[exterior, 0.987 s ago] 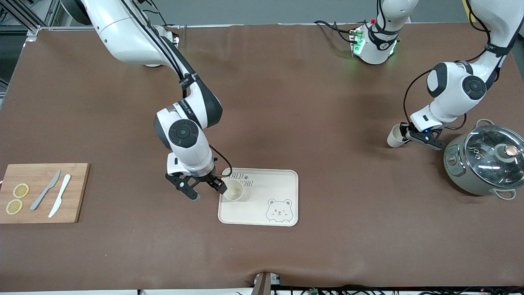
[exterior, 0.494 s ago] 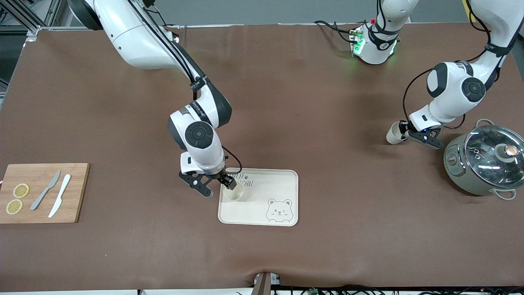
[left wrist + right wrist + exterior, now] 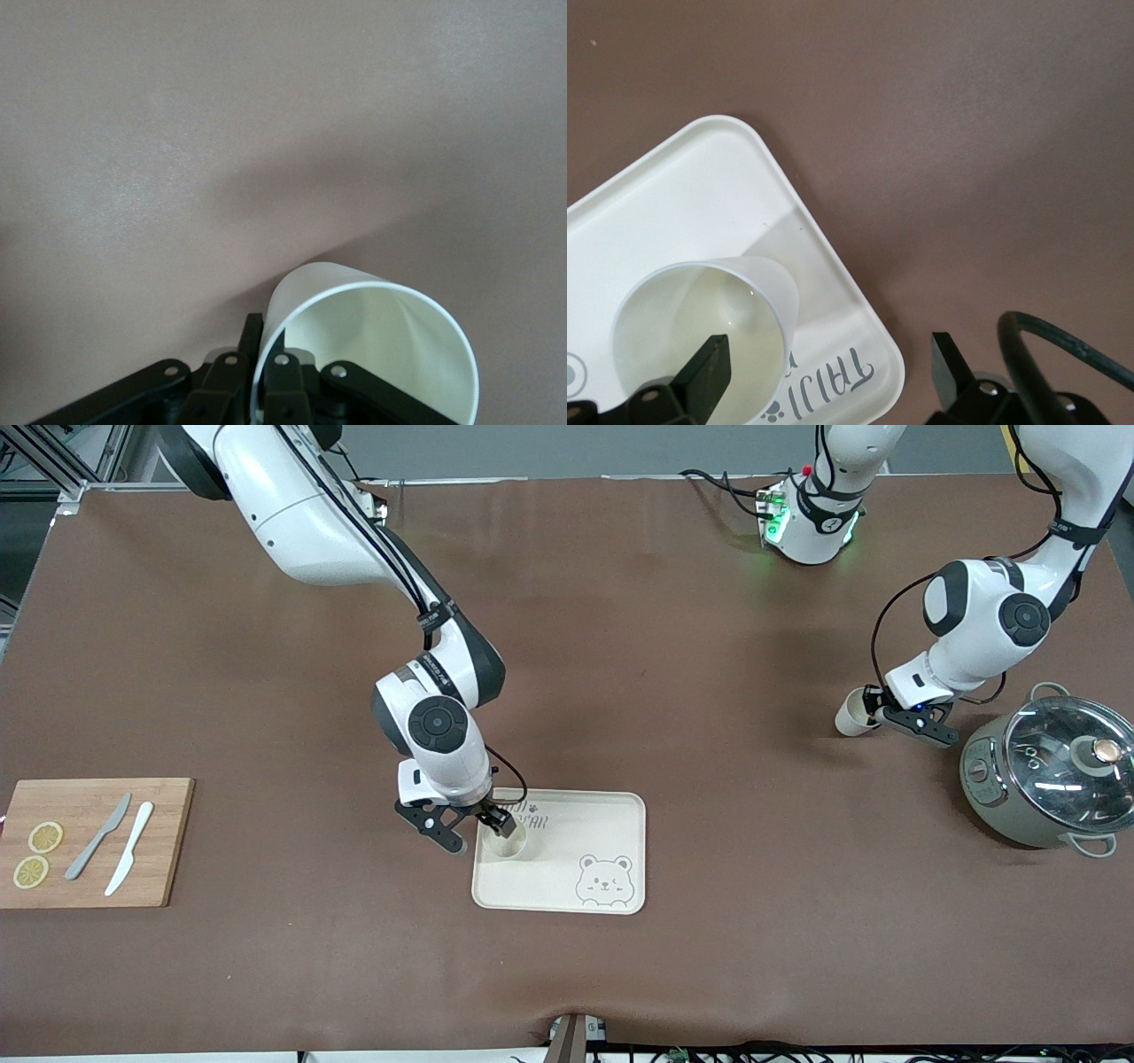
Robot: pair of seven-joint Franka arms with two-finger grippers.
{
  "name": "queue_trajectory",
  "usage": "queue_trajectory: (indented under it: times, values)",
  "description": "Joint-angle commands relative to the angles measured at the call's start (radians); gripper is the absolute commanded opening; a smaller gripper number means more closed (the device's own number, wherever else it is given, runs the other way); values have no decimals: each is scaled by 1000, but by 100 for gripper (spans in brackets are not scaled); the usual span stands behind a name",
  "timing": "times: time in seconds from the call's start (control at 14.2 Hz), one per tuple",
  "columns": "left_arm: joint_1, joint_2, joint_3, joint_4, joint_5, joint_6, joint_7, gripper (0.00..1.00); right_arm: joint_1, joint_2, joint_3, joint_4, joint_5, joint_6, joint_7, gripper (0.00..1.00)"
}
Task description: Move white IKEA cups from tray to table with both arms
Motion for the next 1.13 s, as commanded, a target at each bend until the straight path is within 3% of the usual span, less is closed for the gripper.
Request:
queue_trajectory:
  times: [0.0,0.63,0.78,0.85,0.92,1.06]
  values:
    - [18,18,-19,10,-10,-12,0,0,19,29,-6,30,-23,26,25,100]
    - [15,49,-25,37,-9,-12,8,1,20,61,-6,27,-23,70,26,100]
    - [15,47,-32,37,-7,-12,9,15,20,63,-6,27,-23,70,26,100]
    - [15,47,-34,37,-7,-12,15,48,20,66,-8,26,-23,73,26,100]
    - [15,47,-34,37,-9,-12,22,69,20,69,-8,26,-23,81,26,100]
    - [15,47,-34,37,-7,-12,22,70,19,71,-8,26,-23,81,26,100]
